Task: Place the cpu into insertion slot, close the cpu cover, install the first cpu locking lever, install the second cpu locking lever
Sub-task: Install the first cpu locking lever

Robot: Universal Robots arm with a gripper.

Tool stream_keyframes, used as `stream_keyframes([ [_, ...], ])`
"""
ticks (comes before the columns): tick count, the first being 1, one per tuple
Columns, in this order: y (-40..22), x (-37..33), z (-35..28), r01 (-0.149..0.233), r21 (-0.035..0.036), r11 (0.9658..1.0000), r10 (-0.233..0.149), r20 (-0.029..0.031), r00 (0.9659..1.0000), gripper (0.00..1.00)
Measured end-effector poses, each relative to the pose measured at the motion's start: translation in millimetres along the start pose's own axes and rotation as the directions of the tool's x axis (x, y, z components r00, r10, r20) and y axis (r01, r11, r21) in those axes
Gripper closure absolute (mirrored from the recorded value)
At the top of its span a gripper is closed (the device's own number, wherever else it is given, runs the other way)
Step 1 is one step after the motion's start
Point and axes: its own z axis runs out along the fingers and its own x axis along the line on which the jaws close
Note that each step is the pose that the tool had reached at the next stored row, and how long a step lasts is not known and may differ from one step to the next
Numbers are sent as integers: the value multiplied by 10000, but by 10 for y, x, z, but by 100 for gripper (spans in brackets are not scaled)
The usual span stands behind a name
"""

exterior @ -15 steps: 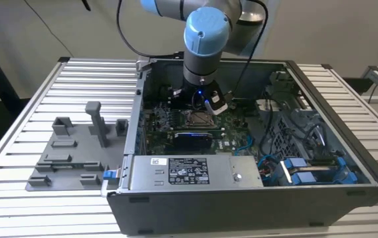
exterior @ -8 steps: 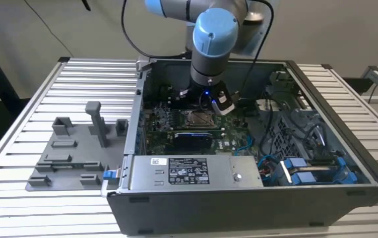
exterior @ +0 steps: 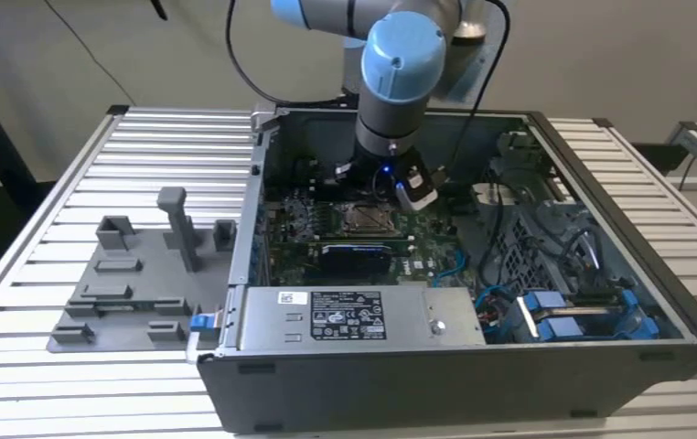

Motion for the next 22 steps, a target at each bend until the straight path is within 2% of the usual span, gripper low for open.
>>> stream_keyframes([
  [4,28,146,-18,-1,0,10000,1,0,10000,89],
  [7,72,248,-8,-1,-3,10000,1,0,10000,89],
  [14,89,531,-24,-2,0,10000,2,0,10000,89],
  [16,82,551,-28,0,0,10000,0,0,10000,89],
  [22,41,548,-41,-1,0,10000,1,-1,10000,89],
])
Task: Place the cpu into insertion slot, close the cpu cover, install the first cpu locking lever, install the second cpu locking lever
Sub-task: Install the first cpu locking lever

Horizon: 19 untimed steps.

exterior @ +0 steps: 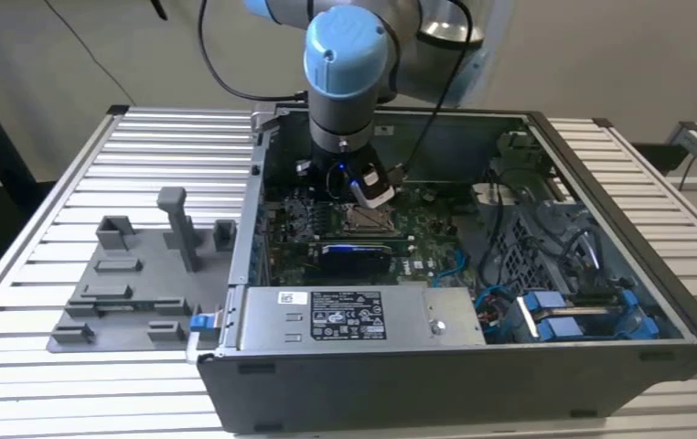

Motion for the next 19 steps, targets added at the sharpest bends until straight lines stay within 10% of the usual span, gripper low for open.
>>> stream_keyframes([
  [19,-7,-148,10,2,0,10000,-2,-2,10000,89],
])
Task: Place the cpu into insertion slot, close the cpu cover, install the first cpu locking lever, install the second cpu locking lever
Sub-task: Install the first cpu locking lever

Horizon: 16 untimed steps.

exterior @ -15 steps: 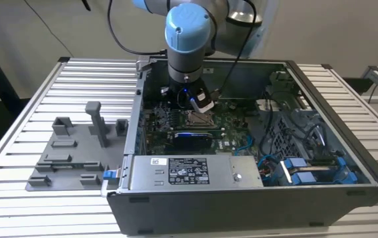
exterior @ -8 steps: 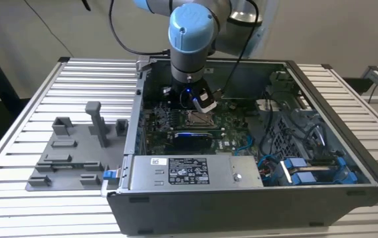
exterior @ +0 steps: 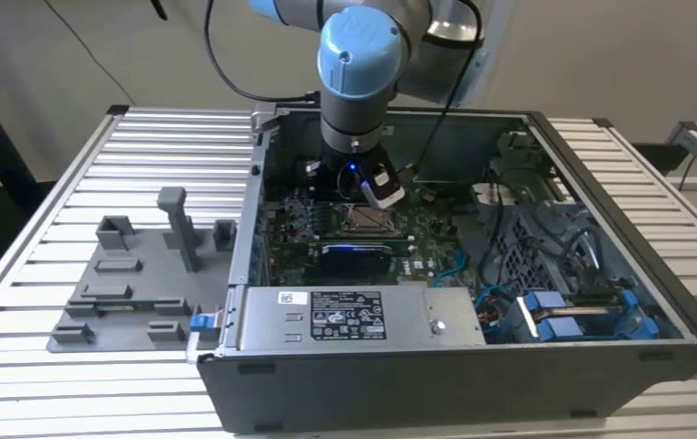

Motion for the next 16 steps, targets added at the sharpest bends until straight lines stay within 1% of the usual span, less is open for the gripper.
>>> stream_keyframes([
  [16,-9,-164,27,0,0,10000,0,1,10000,89],
])
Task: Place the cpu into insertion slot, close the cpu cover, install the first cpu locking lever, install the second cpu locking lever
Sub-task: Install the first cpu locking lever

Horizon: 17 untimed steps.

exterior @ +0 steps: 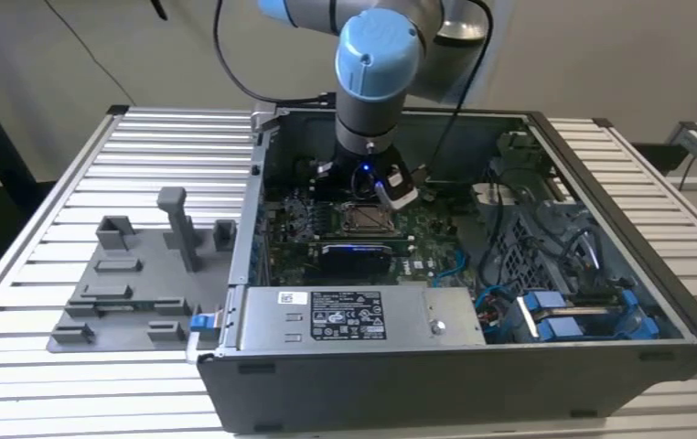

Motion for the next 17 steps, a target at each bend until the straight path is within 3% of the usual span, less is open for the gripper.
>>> stream_keyframes([
  [17,-13,-169,34,0,0,10000,0,-1,10000,89],
])
